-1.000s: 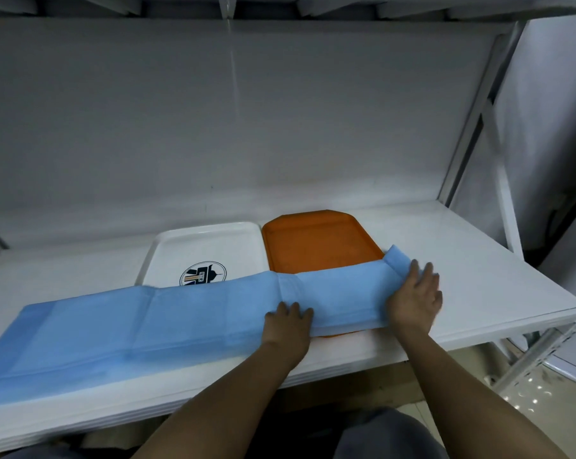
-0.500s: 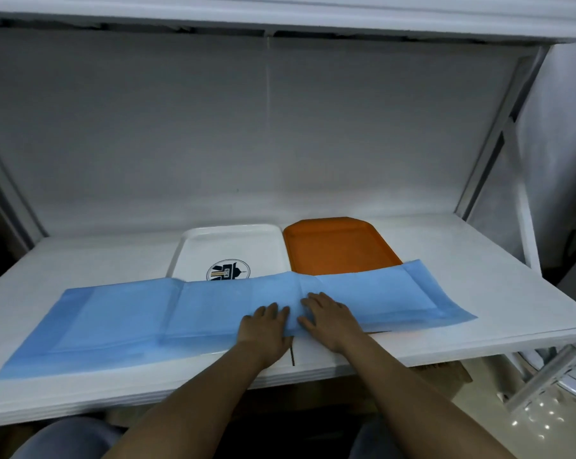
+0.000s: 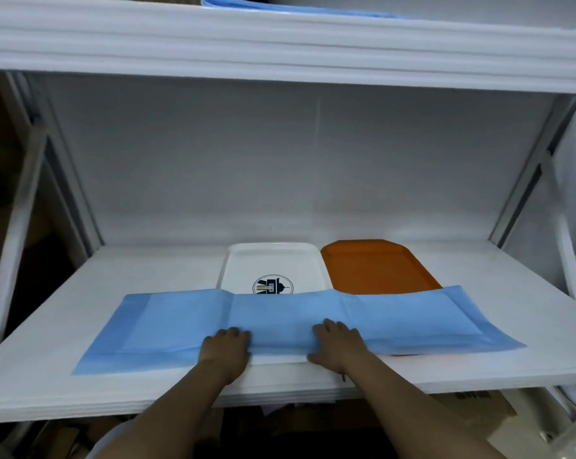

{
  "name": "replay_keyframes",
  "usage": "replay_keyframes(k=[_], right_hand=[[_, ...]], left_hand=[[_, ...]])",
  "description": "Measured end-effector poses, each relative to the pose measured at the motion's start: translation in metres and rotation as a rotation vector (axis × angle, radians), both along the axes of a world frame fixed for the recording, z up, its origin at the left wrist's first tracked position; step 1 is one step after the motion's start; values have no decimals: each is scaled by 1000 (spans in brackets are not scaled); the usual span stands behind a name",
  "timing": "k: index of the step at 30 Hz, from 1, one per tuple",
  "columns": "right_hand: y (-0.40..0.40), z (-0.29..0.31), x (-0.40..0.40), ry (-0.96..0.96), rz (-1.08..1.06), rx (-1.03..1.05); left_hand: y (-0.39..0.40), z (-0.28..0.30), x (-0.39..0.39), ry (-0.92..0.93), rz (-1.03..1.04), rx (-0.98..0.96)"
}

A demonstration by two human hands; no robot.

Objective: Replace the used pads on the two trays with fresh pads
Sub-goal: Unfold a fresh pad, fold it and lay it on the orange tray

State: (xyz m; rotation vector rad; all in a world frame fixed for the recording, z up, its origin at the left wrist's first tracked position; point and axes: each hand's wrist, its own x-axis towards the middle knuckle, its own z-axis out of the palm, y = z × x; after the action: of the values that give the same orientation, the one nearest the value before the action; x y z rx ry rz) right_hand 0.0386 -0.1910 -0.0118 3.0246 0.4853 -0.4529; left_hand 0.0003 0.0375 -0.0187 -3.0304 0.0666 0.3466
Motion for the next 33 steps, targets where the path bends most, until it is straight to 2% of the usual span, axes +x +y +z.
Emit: replay_keyframes(k=[6,12,19,26,30,33], right_hand=[[-20,6,3,-36,-40,-49],[-29,11,14,-198,17,-122],[-32,44,36,-399,-61,-118],[-23,99,67,-490,-182,-120],[-19,120,92,-503,-258,-63],[-18,125,114,-542,-279,-22]], left_hand=[[28,3,4,1,70,5],[32,24,14,-20,67,161],[43,56,39,-182,93,302],[37,109,75,-292,231,163],[43,126,103,-284,356,-59],[48,130,126,-347,425,-256]])
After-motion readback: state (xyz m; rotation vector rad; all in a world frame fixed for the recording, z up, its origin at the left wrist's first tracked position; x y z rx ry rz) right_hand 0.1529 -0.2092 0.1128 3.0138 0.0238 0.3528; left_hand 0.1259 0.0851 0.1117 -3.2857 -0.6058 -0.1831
